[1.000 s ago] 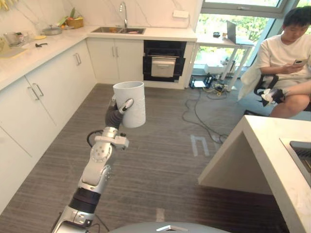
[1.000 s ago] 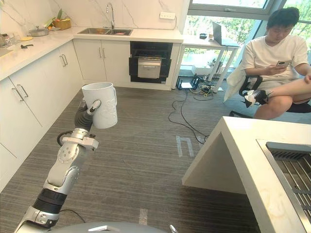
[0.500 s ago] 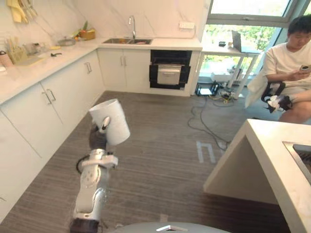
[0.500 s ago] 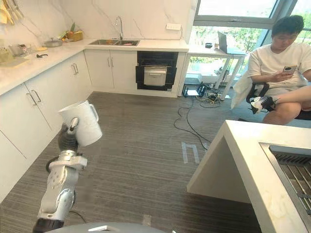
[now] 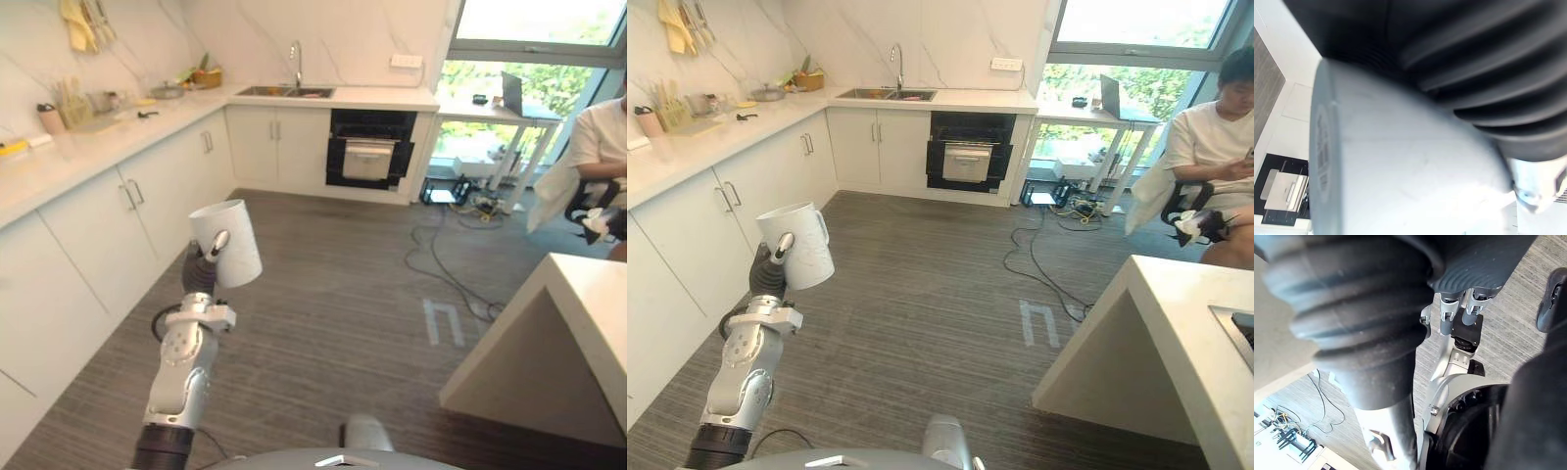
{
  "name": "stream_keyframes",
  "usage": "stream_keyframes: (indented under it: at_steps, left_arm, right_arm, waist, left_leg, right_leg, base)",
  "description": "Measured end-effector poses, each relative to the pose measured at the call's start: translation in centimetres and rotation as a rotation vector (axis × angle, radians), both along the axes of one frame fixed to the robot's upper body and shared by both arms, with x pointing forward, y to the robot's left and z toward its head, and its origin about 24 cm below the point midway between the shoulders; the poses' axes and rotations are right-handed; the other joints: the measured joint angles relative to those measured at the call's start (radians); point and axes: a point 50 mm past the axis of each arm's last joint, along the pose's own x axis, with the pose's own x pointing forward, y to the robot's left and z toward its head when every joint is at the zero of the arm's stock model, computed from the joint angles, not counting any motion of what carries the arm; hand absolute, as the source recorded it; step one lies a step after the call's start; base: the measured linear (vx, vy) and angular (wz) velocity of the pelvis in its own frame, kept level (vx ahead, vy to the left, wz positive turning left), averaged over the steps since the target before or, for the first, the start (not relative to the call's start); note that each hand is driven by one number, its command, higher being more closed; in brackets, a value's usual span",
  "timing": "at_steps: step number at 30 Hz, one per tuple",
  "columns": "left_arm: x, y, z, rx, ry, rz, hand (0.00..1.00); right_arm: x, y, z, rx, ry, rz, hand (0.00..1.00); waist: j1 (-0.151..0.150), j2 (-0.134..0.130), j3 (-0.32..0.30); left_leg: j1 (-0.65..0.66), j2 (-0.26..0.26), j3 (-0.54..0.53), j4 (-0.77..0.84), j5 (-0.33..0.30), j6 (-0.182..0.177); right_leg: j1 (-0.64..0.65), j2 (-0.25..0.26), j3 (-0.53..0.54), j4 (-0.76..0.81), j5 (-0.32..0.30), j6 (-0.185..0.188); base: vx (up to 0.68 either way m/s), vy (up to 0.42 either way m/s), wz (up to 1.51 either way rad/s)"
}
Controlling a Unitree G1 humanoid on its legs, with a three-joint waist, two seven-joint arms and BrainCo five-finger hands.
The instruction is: Walk over to the sink, pick up the cup, carry it to the dishwasher, place the cup inside the dishwasher, then close the dishwasher door
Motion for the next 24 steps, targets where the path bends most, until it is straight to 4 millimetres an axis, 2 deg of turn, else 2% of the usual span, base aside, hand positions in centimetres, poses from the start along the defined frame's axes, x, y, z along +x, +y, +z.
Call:
stream_keyframes:
  at_steps: [1, 3, 4, 5, 6, 7, 8, 9, 10, 11, 12, 13, 14, 15, 16, 17, 18, 19, 20, 21, 22, 23, 24]
  left_arm:
    - [0.4, -1.0, 0.8, 0.013, -0.034, -0.046, 1.00]
    - [0.8, -1.7, 1.6, 0.021, -0.072, -0.083, 1.00]
    - [0.8, -1.7, 2.4, 0.018, -0.109, -0.099, 1.00]
    - [0.7, -1.6, 2.3, 0.021, -0.111, -0.102, 1.00]
    - [0.6, -1.4, 2.2, 0.023, -0.107, -0.107, 1.00]
    - [0.4, -1.5, 1.9, 0.020, -0.098, -0.118, 1.00]
    - [0.2, -1.6, 1.6, 0.015, -0.086, -0.121, 1.00]
    - [-0.6, -1.7, 0.5, -0.011, -0.041, -0.114, 1.00]
    - [-1.1, -2.0, -0.1, -0.036, -0.019, -0.112, 1.00]
    - [-1.3, -2.3, -0.2, -0.050, -0.013, -0.116, 1.00]
    - [-1.6, -2.5, -0.4, -0.060, -0.007, -0.118, 1.00]
    - [-2.0, -2.4, -0.4, -0.076, -0.007, -0.104, 1.00]
    - [-2.2, -2.0, -0.3, -0.081, -0.009, -0.087, 1.00]
    - [-2.2, -2.0, -0.3, -0.081, -0.011, -0.085, 1.00]
    - [-2.3, -1.7, 0.2, -0.080, -0.029, -0.080, 1.00]
    - [-2.4, -1.5, 0.4, -0.087, -0.041, -0.073, 1.00]
    - [-2.5, -0.9, 1.0, -0.090, -0.066, -0.057, 1.00]
    - [-2.6, -0.6, 1.3, -0.090, -0.079, -0.047, 1.00]
    - [-2.7, 0.0, 1.9, -0.090, -0.105, -0.029, 1.00]
    - [-2.9, 0.4, 2.3, -0.086, -0.124, -0.015, 1.00]
    - [-3.1, 0.6, 2.7, -0.084, -0.136, -0.010, 1.00]
    - [-3.2, 0.7, 3.1, -0.078, -0.156, -0.011, 1.00]
    - [-3.2, 0.8, 3.3, -0.075, -0.167, -0.010, 1.00]
  right_arm:
    - [-0.1, 0.2, 0.0, 0.002, -0.009, -0.010, 0.00]
    - [0.1, 0.3, 0.1, 0.000, -0.023, -0.023, 0.00]
    - [0.6, 0.3, 0.2, -0.010, -0.046, 0.000, 0.00]
    - [0.6, 0.3, 0.2, -0.012, -0.046, 0.006, 0.00]
    - [0.5, 0.4, 0.3, -0.015, -0.047, 0.014, 0.00]
    - [0.5, 0.2, 0.3, -0.023, -0.051, 0.016, 0.00]
    - [0.5, -0.1, 0.3, -0.030, -0.054, 0.018, 0.00]
    - [0.2, -0.7, 0.5, -0.048, -0.053, 0.027, 0.00]
    - [0.4, -1.3, 0.6, -0.067, -0.073, 0.025, 0.00]
    - [0.8, -1.9, 0.8, -0.091, -0.089, 0.026, 0.00]
    - [0.9, -2.6, 1.1, -0.114, -0.100, 0.034, 0.00]
    - [1.2, -2.9, 1.3, -0.135, -0.116, 0.052, 0.00]
    - [1.6, -3.2, 1.4, -0.164, -0.132, 0.084, 0.00]
    - [1.8, -3.2, 1.4, -0.165, -0.135, 0.090, 0.00]
    - [2.7, -3.0, 1.5, -0.168, -0.163, 0.121, 0.00]
    - [3.6, -3.2, 1.7, -0.171, -0.185, 0.148, 0.00]
    - [5.5, -3.1, 2.1, -0.176, -0.236, 0.178, 0.00]
    - [6.6, -2.9, 2.3, -0.177, -0.269, 0.194, 0.00]
    - [8.8, -2.3, 2.7, -0.174, -0.331, 0.224, 0.00]
    - [10.5, -1.8, 3.3, -0.177, -0.391, 0.246, 0.00]
    - [11.2, -1.5, 3.7, -0.185, -0.424, 0.247, 0.00]
    - [12.0, -1.6, 4.0, -0.196, -0.457, 0.223, 0.00]
    - [12.3, -1.7, 4.2, -0.203, -0.469, 0.208, 0.00]
  waist:
    - [0.000, 0.005, 0.008]
    - [0.001, 0.007, 0.022]
    - [0.006, 0.004, 0.040]
    - [0.005, 0.002, 0.041]
    - [0.003, -0.001, 0.037]
    - [0.001, 0.012, 0.026]
    - [-0.006, 0.023, 0.014]
    - [-0.019, 0.049, -0.016]
    - [-0.020, 0.092, -0.017]
    - [-0.015, 0.104, -0.004]
    - [-0.015, 0.113, 0.003]
    - [-0.007, 0.131, 0.013]
    - [0.015, 0.140, 0.016]
    - [0.016, 0.138, 0.015]
    - [0.034, 0.130, 0.013]
    - [0.056, 0.122, 0.011]
    - [0.081, 0.113, 0.007]
    - [0.089, 0.105, 0.007]
    - [0.093, 0.089, 0.014]
    - [0.094, 0.074, 0.023]
    - [0.096, 0.069, 0.024]
    - [0.108, 0.067, 0.024]
    - [0.117, 0.067, 0.024]
  left_leg:
    - [0.019, 0.011, -0.012, -0.027, 0.001, 0.001]
    - [0.026, 0.018, -0.027, -0.028, -0.001, -0.001]
    - [0.060, 0.025, -0.032, -0.009, -0.024, -0.033]
    - [0.075, 0.026, -0.040, 0.001, -0.043, -0.041]
    - [0.106, 0.026, -0.059, 0.013, -0.078, -0.057]
    - [0.125, 0.035, -0.079, 0.014, -0.109, -0.069]
    - [0.133, 0.047, -0.088, 0.005, -0.121, -0.066]
    - [0.183, 0.068, -0.107, -0.046, -0.130, -0.053]
    - [0.137, 0.073, -0.144, 0.228, -0.090, -0.064]
    - [0.091, 0.089, -0.151, 0.368, -0.032, -0.059]
    - [0.019, 0.123, -0.168, 0.523, 0.071, -0.079]
    - [-0.055, 0.163, -0.172, 0.687, 0.320, -0.076]
    - [-0.148, 0.198, -0.182, 0.840, 0.392, -0.075]
    - [-0.170, 0.198, -0.183, 0.859, 0.377, -0.074]
    - [-0.259, 0.189, -0.176, 0.876, 0.298, -0.063]
    - [-0.312, 0.180, -0.155, 0.823, 0.247, -0.060]
    - [-0.359, 0.180, -0.109, 0.674, 0.189, -0.071]
    - [-0.373, 0.179, -0.087, 0.570, 0.166, -0.077]
    - [-0.381, 0.165, -0.049, 0.340, 0.153, -0.081]
    - [-0.379, 0.143, -0.025, 0.135, 0.168, -0.092]
    - [-0.391, 0.126, -0.014, 0.020, 0.184, -0.117]
    - [-0.400, 0.104, 0.004, -0.085, 0.204, -0.131]
    - [-0.404, 0.095, 0.008, -0.116, 0.215, -0.129]
  right_leg:
    - [0.032, 0.021, -0.021, -0.257, 0.016, 0.014]
    - [0.061, 0.037, -0.017, -0.459, 0.053, 0.031]
    - [0.108, 0.048, -0.002, -0.622, 0.094, 0.038]
    - [0.119, 0.045, -0.002, -0.630, 0.099, 0.030]
    - [0.146, 0.043, 0.004, -0.623, 0.100, 0.003]
    - [0.143, 0.053, 0.010, -0.585, 0.146, -0.030]
    - [0.140, 0.067, 0.001, -0.556, 0.149, -0.030]
    - [0.149, 0.092, -0.019, -0.513, 0.114, -0.028]
    - [0.150, 0.108, -0.035, -0.446, 0.034, -0.041]
    - [0.158, 0.118, -0.040, -0.411, -0.005, -0.049]
    - [0.177, 0.132, -0.057, -0.382, -0.052, -0.060]
    - [0.232, 0.163, -0.043, -0.384, -0.094, -0.077]
    - [0.318, 0.195, -0.018, -0.429, -0.121, -0.094]
    - [0.331, 0.197, -0.016, -0.436, -0.126, -0.096]
    - [0.380, 0.204, 0.011, -0.482, -0.137, -0.104]
    - [0.411, 0.203, 0.043, -0.523, -0.137, -0.106]
    - [0.440, 0.196, 0.077, -0.574, -0.130, -0.113]
    - [0.453, 0.191, 0.094, -0.590, -0.127, -0.117]
    - [0.492, 0.181, 0.128, -0.609, -0.131, -0.109]
    - [0.539, 0.167, 0.143, -0.631, -0.149, -0.108]
    - [0.569, 0.159, 0.145, -0.646, -0.164, -0.104]
    - [0.598, 0.151, 0.152, -0.646, -0.198, -0.093]
    - [0.617, 0.146, 0.163, -0.641, -0.223, -0.087]
  base:
    - [0.19, -0.048, 0.42]
    - [0.32, -0.089, 0.35]
    - [0.38, -0.131, 0.20]
    - [0.37, -0.170, 0.31]
    - [0.52, -0.254, 0.40]
    - [0.45, -0.247, 0.47]
    - [0.48, -0.274, 0.49]
    - [0.52, -0.215, 0.42]
    - [0.54, -0.200, 0.30]
    - [0.53, -0.181, 0.21]
    - [0.51, -0.228, 0.01]
    - [0.75, -0.245, -0.24]
    - [0.56, -0.149, -0.37]
    - [0.56, -0.102, -0.51]
    - [0.41, -0.075, -0.58]
    - [0.62, -0.092, -1.09]
    - [0.52, -0.044, -1.10]
    - [0.56, -0.013, -1.10]
    - [0.62, 0.026, -0.71]
    - [0.77, 0.071, -0.51]
    - [0.77, 0.130, -0.32]
    - [0.51, 0.108, -0.29]
    - [0.53, 0.154, -0.46]
